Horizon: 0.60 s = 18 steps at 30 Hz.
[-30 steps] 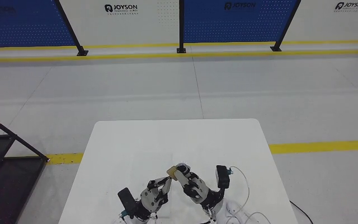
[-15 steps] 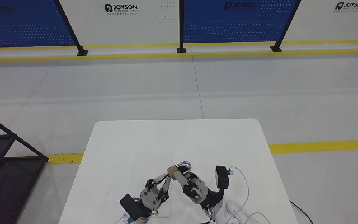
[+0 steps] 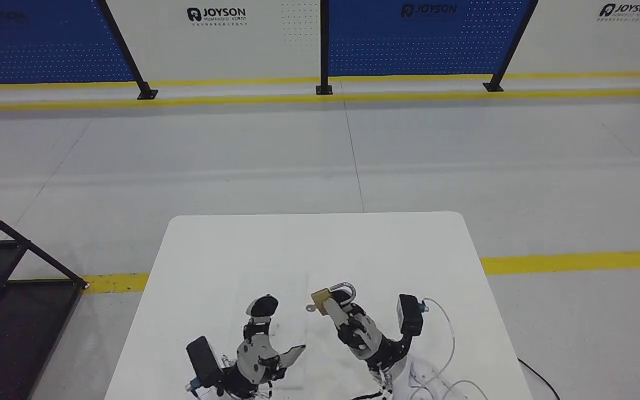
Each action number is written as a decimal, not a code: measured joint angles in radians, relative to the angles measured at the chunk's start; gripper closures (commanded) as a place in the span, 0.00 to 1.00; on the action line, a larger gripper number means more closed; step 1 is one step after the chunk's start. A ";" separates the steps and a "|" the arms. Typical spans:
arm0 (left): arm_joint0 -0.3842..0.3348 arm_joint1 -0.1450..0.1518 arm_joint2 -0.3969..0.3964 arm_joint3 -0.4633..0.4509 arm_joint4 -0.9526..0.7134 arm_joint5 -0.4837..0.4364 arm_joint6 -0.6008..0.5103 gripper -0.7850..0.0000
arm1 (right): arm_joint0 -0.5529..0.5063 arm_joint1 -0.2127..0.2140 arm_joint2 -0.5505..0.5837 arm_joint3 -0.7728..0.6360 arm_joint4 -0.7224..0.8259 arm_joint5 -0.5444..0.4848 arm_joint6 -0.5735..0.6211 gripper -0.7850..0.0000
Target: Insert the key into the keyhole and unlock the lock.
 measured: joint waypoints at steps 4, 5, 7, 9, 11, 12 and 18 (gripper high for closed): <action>0.048 0.018 -0.057 -0.026 -0.068 -0.135 -0.018 0.00 | -0.011 0.002 0.010 -0.009 -0.020 0.014 -0.005 1.00; 0.058 0.022 -0.072 -0.029 -0.082 -0.166 -0.025 0.00 | -0.015 0.003 0.013 -0.009 -0.027 0.022 -0.003 1.00; 0.079 0.033 -0.108 -0.032 -0.115 -0.246 -0.051 0.00 | -0.022 0.005 0.022 -0.002 -0.042 0.057 0.014 1.00; 0.100 0.045 -0.153 -0.040 -0.162 -0.303 -0.097 0.00 | -0.021 0.005 0.026 0.015 -0.046 0.111 0.051 1.00; 0.121 0.056 -0.193 -0.047 -0.217 -0.347 -0.143 0.00 | -0.013 0.004 0.021 0.038 -0.042 0.160 0.103 1.00; 0.135 0.062 -0.221 -0.051 -0.264 -0.379 -0.176 0.00 | -0.002 0.003 0.011 0.056 -0.033 0.187 0.151 1.00; 0.184 0.087 -0.363 -0.028 -0.449 -0.465 -0.263 0.00 | 0.099 -0.018 -0.090 0.176 0.057 0.246 0.440 1.00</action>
